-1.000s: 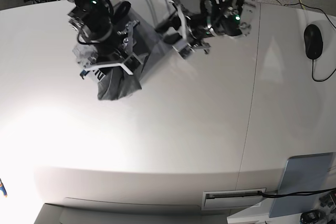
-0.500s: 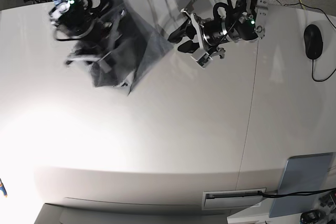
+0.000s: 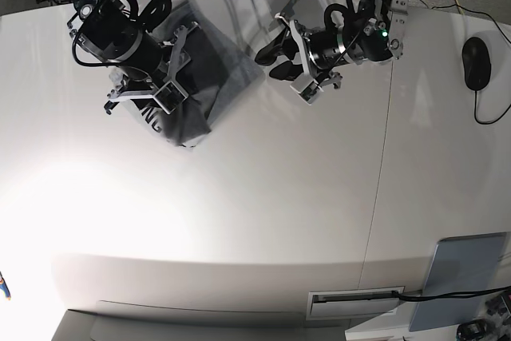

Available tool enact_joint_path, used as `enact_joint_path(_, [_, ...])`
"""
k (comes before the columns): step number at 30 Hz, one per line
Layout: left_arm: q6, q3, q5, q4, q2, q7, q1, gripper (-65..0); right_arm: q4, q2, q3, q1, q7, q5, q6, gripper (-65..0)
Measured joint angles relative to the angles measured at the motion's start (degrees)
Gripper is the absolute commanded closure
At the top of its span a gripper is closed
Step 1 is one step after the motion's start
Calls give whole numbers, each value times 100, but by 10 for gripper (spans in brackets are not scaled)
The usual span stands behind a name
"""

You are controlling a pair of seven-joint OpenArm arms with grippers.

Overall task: Fold the T-shirt properly
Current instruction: 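Flip the bundle over with the right gripper and lay it down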

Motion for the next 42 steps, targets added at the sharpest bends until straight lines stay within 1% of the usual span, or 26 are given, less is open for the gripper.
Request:
enact_joint_path(5, [0,0,0,0,2,0,-4,-264,7,0,0,48,-9,9,52,-220])
enact_joint_path(8, [0,0,0,0,0,0,-2,-264,7,0,0,48,-50,343,57,-220])
enact_joint_path(10, [0,0,0,0,2,0,-4,-264,7,-2,0,48,-52,487,186,-220])
enact_joint_path(12, [0,0,0,0,0,0,-4,-264,7,0,2,48,-50,446,247,-220])
enact_joint_path(13, [0,0,0,0,0,0,-2,-264,7,0,2,48,-11,271,247,-220])
enact_joint_path(14, [0,0,0,0,2,0,-2,-264,7,-13,42,48,22,55,223,-220])
enact_joint_path(16, [0,0,2,0,0,0,-4,-264,11,-31,267,46,61,-223,-90,-220])
enact_joint_path(17, [0,0,0,0,2,0,-2,-264,11,-31,437,48,59,-245,-190,-220])
enact_joint_path(19, [0,0,0,0,2,0,-2,-264,7,-31,791,33,57,-229,-278,-220])
enact_joint_path(20, [0,0,2,0,2,2,-4,-264,-90,-31,977,17,57,-57,-304,-220])
enact_joint_path(23, [2,0,13,0,0,2,-2,-264,-671,-37,1486,-66,-264,636,-310,-220])
enact_joint_path(25, [0,0,20,0,4,0,-15,-264,-907,-35,1814,-138,-376,1034,-221,-220])
enact_joint_path(27, [0,4,4,0,4,4,-13,-264,-1095,-37,2079,-170,-459,1207,-205,-220])
enact_joint_path(29, [0,-2,2,0,0,0,-15,-264,-1235,-39,2284,-227,-503,1292,-98,-220])
enact_joint_path(34, [0,0,0,0,2,-2,-13,-264,-1703,-46,2345,-232,-431,1390,-50,-220])
enact_joint_path(36, [0,0,2,0,0,2,-13,-264,-2044,-46,2341,-232,-267,1403,15,-220])
enact_joint_path(37, [0,0,2,0,0,0,-13,-264,-2184,-46,2343,-236,-188,1469,122,-220])
enact_joint_path(40, [0,0,0,0,2,0,-13,-264,-2358,-46,2343,-229,-155,2052,367,-220])
enact_joint_path(42, [0,0,0,0,0,0,-13,-264,-2354,-46,2341,-219,-208,2260,444,-219])
